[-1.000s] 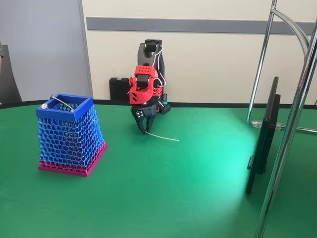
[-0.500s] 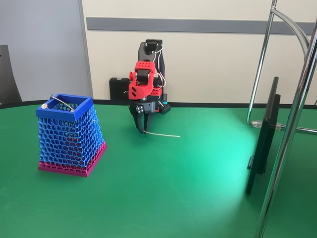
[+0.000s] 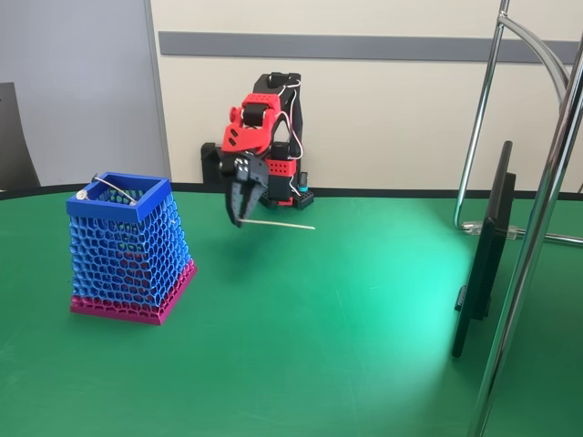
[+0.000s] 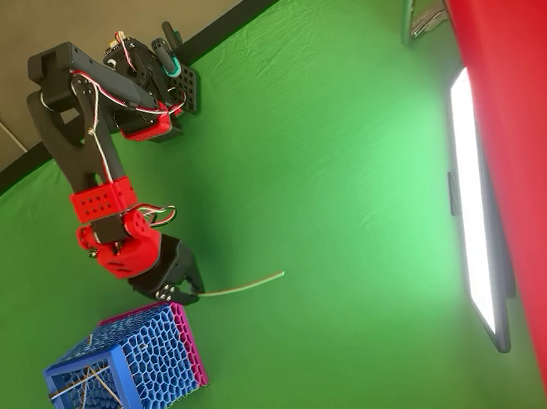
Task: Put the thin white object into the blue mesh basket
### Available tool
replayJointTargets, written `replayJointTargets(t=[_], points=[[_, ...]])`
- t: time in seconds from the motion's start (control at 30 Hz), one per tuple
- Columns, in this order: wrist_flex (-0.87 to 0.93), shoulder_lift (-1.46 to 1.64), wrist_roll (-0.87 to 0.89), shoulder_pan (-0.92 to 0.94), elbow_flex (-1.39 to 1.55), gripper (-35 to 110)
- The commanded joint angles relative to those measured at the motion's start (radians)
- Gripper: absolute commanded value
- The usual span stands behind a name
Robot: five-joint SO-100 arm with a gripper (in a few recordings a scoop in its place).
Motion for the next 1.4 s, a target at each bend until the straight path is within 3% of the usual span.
replayJointTargets(t=[0.0,0.37,0.97,1.23,1.37], points=[[-0.083,0.044,-0.031,0.06,-0.092,1],[-0.44,0.034,-0.186,0.201,-0.259,1],[-1.18,-0.008,-0.578,0.344,-0.242,0],[-1.167,-0.098,-0.868,0.39,-0.413,0],[-1.049,-0.158,-1.017,0.411,-0.54,0]])
